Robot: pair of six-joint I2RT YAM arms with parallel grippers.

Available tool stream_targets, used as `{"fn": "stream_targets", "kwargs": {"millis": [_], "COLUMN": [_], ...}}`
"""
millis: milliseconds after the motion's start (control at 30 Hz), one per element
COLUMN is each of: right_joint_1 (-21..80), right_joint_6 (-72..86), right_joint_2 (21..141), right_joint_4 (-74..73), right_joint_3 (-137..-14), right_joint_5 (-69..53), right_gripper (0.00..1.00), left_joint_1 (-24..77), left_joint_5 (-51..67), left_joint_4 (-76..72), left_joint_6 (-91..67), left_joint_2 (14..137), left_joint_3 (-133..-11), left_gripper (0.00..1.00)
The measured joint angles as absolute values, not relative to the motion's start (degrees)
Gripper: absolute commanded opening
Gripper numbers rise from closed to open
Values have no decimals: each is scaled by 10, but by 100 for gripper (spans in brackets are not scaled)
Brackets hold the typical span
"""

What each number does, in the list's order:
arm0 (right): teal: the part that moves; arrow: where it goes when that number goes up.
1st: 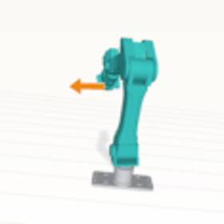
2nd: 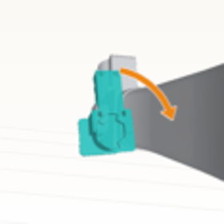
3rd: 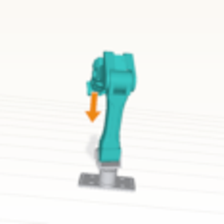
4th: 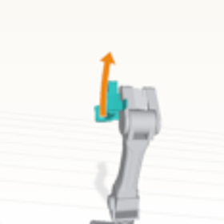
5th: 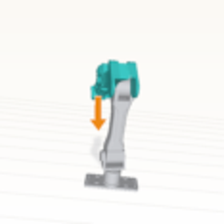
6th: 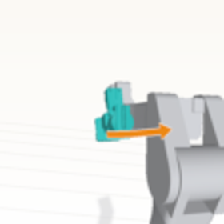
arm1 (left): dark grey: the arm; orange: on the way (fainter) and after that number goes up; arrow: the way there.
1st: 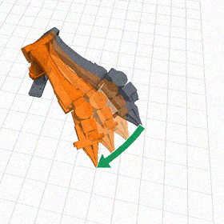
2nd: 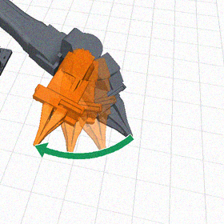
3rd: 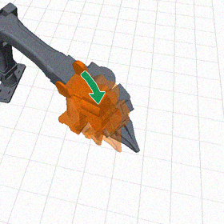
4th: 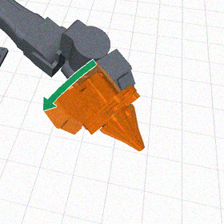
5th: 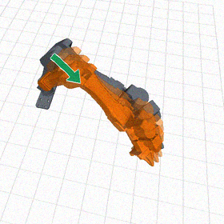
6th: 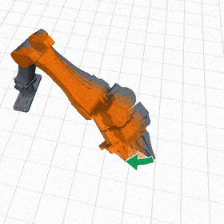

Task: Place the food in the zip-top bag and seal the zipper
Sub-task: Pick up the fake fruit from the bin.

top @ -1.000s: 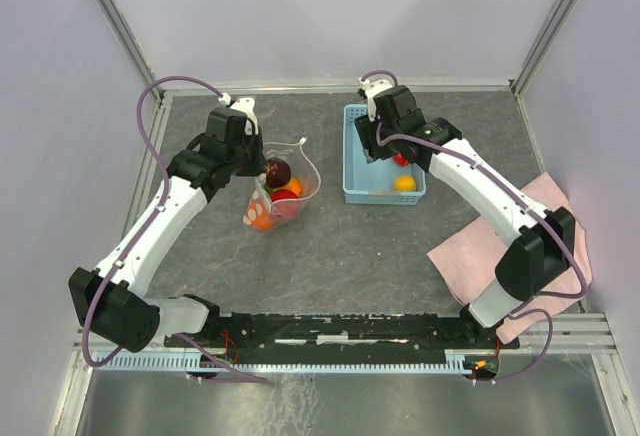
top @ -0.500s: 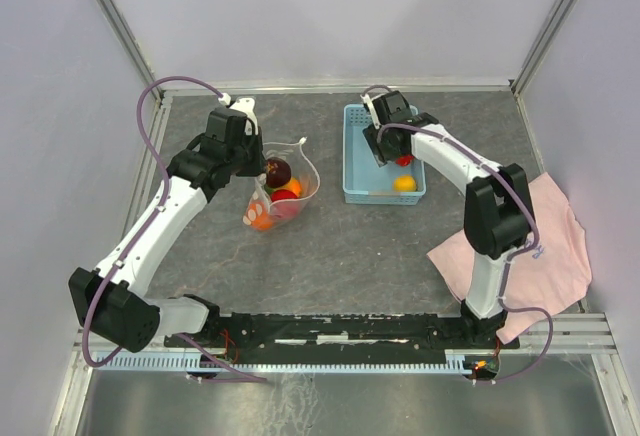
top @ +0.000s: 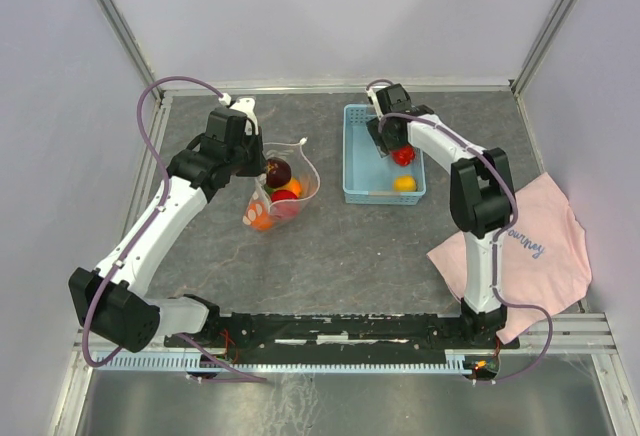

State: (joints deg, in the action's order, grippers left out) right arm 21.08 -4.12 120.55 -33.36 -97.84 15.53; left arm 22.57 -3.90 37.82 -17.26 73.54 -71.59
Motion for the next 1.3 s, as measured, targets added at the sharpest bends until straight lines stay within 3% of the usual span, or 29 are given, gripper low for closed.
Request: {"fn": "stream_targets", "kwargs": {"millis": [367, 833, 1300], "right_joint_1": [194, 183, 187], "right_joint_6": [-22, 11, 85], "right_joint_2": [1260, 1256, 1090], "right_joint_4": [-355, -358, -350], "right_joint_3": [-1000, -997, -889], "right_joint_5": [120, 76, 27], "right_gripper": [76, 55, 48], "left_joint_1": [226, 226, 219], "left_joint_5": [-39, -40, -59], "left_joint_4": [378, 378, 378], "left_joint_6": [-173, -173, -173], "left_joint_2": [735, 735, 735], "left_joint_3": [-712, -712, -712], "left_gripper": [3, 3, 3]}}
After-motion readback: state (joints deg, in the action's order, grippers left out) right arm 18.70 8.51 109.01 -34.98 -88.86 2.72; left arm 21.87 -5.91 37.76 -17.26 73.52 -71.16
